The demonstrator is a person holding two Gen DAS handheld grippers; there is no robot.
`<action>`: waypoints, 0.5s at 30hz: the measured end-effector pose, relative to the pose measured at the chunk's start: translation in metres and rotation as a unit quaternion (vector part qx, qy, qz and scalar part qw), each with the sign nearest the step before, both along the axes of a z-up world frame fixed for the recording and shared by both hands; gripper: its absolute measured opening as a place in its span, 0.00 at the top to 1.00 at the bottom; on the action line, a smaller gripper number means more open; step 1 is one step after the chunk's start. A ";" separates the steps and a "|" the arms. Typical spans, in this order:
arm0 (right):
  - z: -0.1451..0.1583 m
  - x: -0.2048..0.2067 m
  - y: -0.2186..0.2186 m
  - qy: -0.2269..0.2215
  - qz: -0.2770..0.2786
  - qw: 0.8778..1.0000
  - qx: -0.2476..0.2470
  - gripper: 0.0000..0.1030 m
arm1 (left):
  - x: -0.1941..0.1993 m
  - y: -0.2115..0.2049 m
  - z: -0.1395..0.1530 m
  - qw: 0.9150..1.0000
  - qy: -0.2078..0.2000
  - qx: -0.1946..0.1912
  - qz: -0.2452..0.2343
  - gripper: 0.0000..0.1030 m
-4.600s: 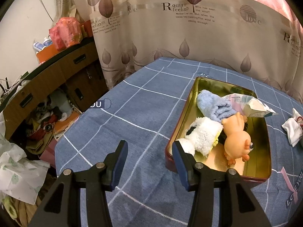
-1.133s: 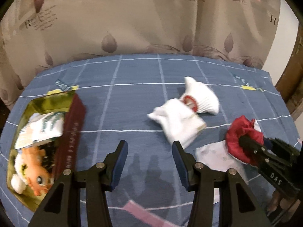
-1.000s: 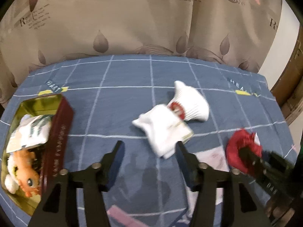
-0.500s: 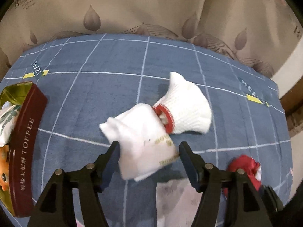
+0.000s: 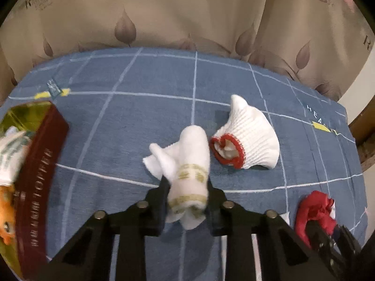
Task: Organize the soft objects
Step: 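Grasp the white printed sock with the left tool while the right tool holds the satin bundle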
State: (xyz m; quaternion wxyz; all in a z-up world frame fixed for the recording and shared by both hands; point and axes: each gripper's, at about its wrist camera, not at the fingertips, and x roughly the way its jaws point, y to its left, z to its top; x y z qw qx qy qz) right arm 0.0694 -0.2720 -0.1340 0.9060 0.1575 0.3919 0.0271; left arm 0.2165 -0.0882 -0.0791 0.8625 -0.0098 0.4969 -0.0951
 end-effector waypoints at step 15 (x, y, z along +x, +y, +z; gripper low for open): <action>0.002 0.003 0.012 0.009 -0.002 0.999 -0.048 0.66 | -0.044 0.034 0.043 0.999 -0.029 0.024 -0.021 0.77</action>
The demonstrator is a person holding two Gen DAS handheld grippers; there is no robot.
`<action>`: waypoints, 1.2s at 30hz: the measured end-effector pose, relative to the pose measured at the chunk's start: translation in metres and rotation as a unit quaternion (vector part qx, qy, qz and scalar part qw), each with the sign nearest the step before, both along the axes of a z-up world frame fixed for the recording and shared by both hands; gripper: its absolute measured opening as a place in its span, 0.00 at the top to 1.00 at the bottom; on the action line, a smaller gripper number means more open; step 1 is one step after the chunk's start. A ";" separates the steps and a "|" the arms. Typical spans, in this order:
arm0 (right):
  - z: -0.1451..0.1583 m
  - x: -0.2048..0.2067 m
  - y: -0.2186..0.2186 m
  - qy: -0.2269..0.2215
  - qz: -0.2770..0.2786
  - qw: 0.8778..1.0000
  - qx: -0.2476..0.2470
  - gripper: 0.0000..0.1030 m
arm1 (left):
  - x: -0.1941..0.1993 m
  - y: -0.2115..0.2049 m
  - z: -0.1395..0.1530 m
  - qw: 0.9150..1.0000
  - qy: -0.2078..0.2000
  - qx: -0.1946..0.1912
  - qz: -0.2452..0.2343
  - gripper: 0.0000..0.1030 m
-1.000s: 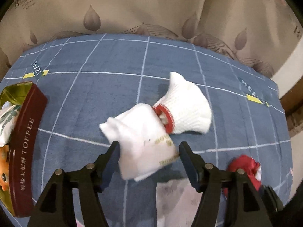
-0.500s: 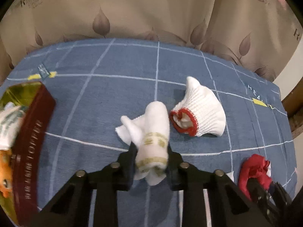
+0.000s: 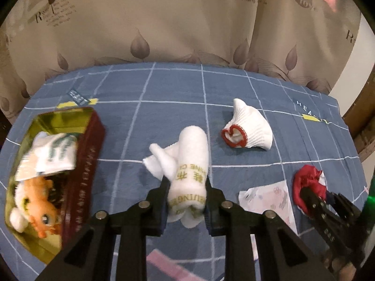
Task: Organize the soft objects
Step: 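Grasp the white printed sock with the left tool while the right tool holds the satin bundle, then carry the white printed sock into the tin and open the left tool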
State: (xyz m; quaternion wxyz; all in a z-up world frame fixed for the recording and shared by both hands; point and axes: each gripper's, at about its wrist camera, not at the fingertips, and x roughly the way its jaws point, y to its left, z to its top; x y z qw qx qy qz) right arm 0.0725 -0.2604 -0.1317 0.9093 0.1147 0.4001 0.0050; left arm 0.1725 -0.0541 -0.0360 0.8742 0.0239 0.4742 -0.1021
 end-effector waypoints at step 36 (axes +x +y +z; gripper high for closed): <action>0.001 0.000 0.003 0.002 -0.001 1.000 -0.013 0.65 | -0.004 0.230 0.057 0.991 -0.035 0.028 0.126 0.76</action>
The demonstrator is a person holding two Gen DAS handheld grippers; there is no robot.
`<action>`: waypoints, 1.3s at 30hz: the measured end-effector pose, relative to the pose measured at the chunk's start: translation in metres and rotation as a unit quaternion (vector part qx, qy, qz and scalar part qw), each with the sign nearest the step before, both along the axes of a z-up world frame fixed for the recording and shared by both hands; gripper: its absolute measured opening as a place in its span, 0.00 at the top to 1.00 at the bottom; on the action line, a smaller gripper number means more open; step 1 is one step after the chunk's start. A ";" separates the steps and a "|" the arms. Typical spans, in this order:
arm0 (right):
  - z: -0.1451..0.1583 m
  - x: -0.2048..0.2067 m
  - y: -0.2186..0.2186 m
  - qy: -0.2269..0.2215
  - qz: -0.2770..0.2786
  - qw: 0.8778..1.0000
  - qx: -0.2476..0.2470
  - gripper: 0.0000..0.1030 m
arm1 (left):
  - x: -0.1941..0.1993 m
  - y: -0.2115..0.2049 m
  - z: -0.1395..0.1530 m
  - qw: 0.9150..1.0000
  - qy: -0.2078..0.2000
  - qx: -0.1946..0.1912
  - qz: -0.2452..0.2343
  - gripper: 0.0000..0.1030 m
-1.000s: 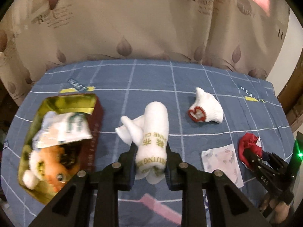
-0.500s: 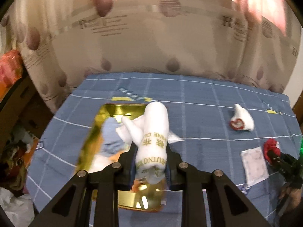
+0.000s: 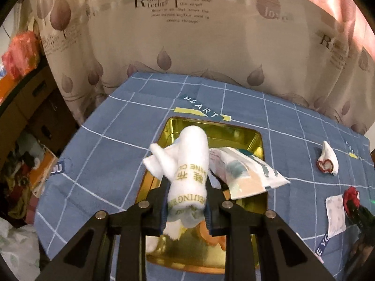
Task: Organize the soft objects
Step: 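Carry the white printed sock into the tin and open the left tool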
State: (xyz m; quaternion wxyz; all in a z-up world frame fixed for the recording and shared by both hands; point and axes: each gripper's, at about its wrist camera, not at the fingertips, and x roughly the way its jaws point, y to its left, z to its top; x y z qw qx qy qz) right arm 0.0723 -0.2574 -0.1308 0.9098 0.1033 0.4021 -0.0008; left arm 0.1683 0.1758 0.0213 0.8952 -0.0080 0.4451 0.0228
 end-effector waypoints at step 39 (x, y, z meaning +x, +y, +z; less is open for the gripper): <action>0.000 0.001 0.003 0.002 0.008 1.000 -0.011 0.59 | 0.035 -0.007 -0.007 1.000 0.017 -0.022 -0.004 0.49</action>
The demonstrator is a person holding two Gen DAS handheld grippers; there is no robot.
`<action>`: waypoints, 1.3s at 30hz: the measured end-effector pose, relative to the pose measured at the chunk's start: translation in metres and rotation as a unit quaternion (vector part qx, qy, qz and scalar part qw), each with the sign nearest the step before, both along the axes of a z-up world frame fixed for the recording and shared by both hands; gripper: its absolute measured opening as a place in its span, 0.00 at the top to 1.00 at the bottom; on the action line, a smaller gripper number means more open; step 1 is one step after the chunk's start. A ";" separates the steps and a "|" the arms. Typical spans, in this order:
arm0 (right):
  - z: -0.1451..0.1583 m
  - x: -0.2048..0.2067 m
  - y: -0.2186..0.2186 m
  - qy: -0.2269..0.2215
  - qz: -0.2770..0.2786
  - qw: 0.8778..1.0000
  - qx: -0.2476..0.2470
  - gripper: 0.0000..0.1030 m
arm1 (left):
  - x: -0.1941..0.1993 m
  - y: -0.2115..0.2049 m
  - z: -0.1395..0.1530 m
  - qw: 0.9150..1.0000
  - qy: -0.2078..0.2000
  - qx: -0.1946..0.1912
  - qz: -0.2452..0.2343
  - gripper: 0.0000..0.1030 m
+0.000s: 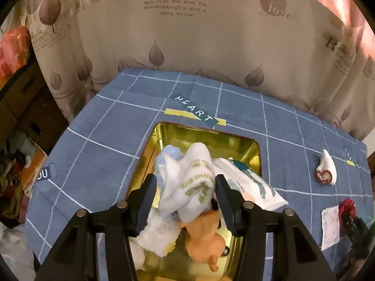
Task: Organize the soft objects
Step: 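Carry the white printed sock into the tin and open the left tool, then carry the red satin bundle into the tin and open the right tool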
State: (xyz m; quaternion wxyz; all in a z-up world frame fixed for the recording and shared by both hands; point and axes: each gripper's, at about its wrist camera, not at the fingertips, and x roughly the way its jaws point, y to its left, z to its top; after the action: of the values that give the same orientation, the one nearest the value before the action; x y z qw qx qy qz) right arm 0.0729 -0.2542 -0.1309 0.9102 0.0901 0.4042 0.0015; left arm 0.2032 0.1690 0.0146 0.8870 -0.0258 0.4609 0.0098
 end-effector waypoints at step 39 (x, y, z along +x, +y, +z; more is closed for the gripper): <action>0.032 -0.009 0.017 -0.022 0.002 0.999 -0.029 0.76 | -0.139 0.062 -0.026 0.990 -0.090 0.044 0.098 0.46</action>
State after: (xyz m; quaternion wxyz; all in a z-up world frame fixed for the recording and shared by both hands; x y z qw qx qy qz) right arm 0.0638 -0.2371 -0.0988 0.9210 0.0624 0.3845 -0.0064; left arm 0.0640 0.2308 -0.0110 0.9199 -0.0321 0.3736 0.1147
